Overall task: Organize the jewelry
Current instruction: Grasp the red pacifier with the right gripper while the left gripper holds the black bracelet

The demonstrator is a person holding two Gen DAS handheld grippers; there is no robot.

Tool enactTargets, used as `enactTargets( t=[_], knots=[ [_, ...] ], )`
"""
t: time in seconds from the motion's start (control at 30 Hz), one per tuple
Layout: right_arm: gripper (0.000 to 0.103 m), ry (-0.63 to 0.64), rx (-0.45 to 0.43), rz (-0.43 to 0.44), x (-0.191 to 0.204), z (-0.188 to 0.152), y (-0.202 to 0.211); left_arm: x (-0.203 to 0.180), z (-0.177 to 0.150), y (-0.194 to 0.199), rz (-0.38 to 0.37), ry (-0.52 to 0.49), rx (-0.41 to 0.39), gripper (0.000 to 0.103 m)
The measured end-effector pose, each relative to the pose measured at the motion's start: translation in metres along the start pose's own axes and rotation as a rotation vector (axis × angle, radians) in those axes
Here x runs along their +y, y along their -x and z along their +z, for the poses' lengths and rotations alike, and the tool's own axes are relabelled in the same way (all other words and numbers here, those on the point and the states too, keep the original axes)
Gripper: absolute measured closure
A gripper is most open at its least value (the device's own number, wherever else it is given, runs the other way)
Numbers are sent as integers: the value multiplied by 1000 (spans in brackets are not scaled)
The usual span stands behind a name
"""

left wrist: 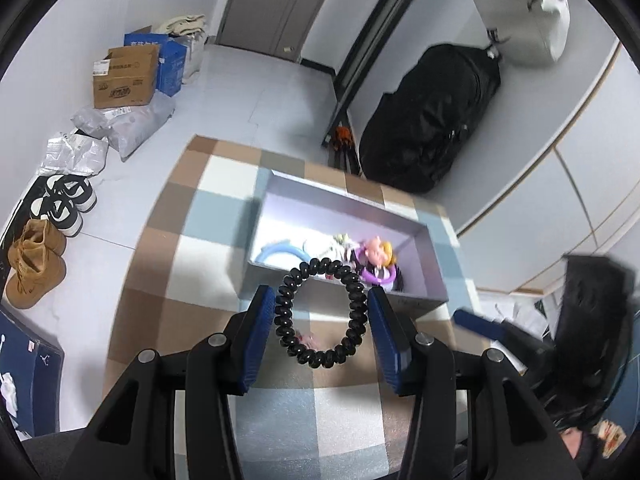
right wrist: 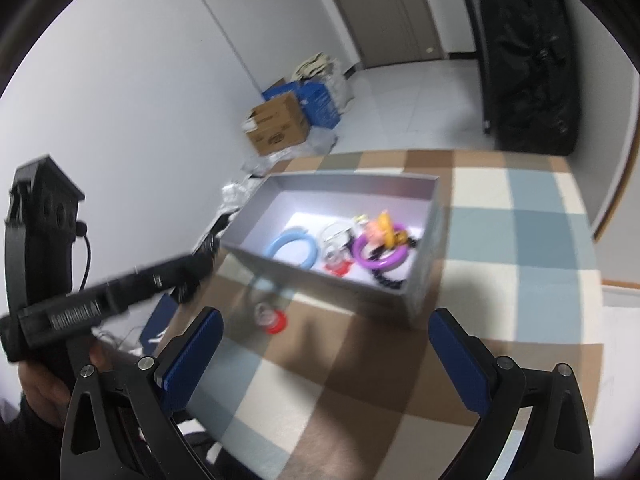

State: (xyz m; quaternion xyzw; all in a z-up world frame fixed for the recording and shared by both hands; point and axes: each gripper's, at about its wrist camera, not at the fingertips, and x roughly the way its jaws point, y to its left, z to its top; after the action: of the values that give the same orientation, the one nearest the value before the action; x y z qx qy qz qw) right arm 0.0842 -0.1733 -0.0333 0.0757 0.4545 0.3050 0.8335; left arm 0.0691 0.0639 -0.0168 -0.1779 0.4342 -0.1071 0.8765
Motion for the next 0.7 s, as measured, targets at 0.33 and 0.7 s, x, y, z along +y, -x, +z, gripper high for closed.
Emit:
enactTargets(
  t=[0.33,0.7],
  knots=[
    [6,76,86,54,31,-2,-34,9,2,13,-11,13,-26,61],
    [32,136,187,68,54,-5,-77,21,0,8,-12,20,17,61]
  ],
)
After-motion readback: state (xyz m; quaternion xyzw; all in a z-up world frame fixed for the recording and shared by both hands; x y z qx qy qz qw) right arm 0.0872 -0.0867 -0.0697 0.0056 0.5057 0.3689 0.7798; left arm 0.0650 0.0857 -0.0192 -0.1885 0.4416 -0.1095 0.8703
